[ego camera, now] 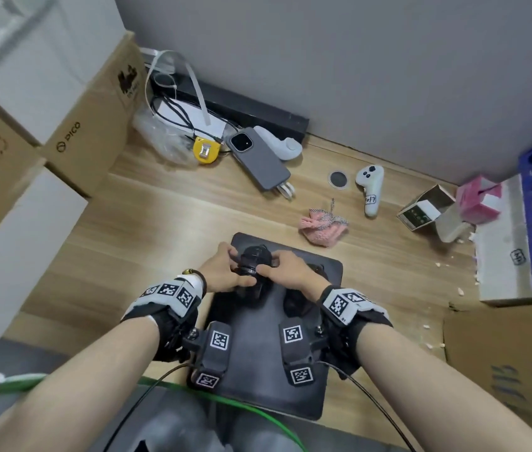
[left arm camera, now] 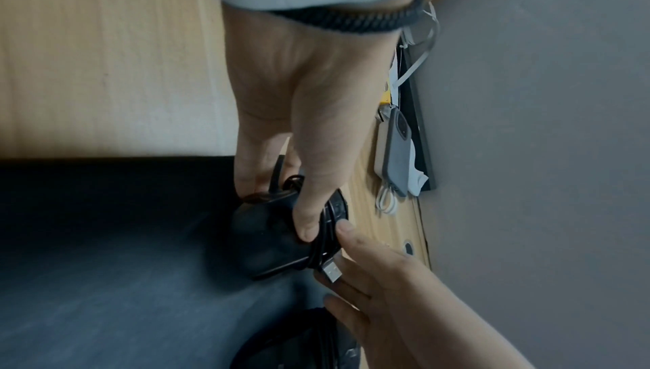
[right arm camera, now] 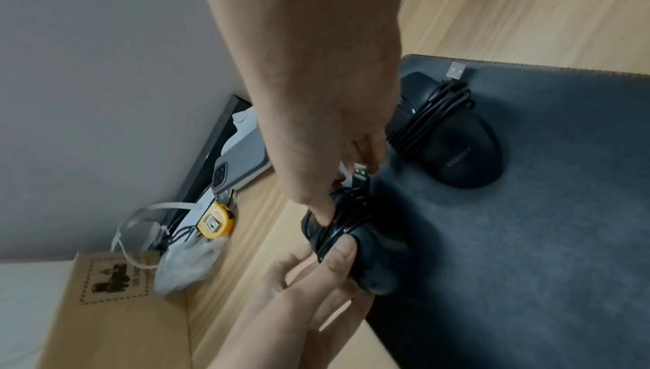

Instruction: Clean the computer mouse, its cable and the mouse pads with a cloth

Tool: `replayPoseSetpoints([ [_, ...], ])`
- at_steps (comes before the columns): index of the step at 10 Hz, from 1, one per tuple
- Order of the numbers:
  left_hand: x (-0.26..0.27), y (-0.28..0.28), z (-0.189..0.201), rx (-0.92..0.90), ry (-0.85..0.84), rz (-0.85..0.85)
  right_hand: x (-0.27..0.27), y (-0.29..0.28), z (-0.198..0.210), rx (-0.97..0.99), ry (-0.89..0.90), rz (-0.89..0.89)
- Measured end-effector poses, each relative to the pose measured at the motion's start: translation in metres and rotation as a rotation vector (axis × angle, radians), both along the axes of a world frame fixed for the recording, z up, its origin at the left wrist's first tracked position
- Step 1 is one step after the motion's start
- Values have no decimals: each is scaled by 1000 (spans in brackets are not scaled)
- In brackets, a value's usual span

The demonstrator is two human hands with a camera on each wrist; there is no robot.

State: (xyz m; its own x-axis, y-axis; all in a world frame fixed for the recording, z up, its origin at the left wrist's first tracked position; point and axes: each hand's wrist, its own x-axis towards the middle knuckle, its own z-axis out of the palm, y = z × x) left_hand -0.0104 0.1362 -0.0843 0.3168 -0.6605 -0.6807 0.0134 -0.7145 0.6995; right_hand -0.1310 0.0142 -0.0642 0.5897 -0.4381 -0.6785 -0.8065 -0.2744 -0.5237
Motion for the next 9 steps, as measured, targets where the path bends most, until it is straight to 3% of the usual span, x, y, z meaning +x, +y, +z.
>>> replayPoseSetpoints([
  [3, -14, 10, 1, 128, -329, -224, -22, 6, -18, -203, 142, 196],
  [5, -17, 10, 4, 205, -405, -332, -28, 18, -7, -249, 128, 196],
  [6, -18, 11, 17, 208, -442, -400, -30, 23, 8, -212, -14, 37],
  [7, -14, 7, 41, 75, -450, -261, -29, 28, 35, -92, -170, -158],
  [9, -2, -10, 127, -242, -150, 68, -21, 44, 126, 49, -422, -423],
])
